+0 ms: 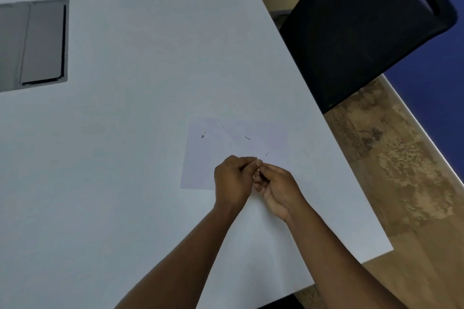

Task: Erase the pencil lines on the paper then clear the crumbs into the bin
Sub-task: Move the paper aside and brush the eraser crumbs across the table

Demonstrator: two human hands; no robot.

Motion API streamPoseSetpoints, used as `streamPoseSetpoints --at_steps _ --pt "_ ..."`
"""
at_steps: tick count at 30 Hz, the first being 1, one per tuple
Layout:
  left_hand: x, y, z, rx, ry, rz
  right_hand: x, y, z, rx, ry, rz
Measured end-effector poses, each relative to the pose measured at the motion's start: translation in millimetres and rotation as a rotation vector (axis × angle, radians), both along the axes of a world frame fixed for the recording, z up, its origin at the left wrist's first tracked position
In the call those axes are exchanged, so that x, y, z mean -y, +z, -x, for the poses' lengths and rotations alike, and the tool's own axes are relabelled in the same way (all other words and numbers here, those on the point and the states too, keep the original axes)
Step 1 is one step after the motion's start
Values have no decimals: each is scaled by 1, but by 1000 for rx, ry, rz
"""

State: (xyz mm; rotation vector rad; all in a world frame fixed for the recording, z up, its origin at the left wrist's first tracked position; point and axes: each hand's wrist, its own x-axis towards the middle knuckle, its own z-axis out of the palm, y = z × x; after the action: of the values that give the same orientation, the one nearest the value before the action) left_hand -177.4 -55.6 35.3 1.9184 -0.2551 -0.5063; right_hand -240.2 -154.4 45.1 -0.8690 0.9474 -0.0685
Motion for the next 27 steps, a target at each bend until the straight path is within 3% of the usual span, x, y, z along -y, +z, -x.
streamPoseSetpoints --at_steps 4,7,11,18,24,27 --pt "1 7 -13 -328 80 114 12 3 -3 -50 44 -136" --pt "-3 4 -23 -364 104 118 24 1 -13 -86 177 -28" --pt "-12 -12 -27 -150 164 0 48 -1 -58 -167 216 380" --pt "-33 -39 -23 342 -140 -315 81 -31 -169 -198 402 1154" --pt "-70 -62 -21 506 9 -544 89 -65 -216 -208 510 1340" --pt "-86 -73 -17 566 -14 -593 93 -78 -218 -184 556 1369"
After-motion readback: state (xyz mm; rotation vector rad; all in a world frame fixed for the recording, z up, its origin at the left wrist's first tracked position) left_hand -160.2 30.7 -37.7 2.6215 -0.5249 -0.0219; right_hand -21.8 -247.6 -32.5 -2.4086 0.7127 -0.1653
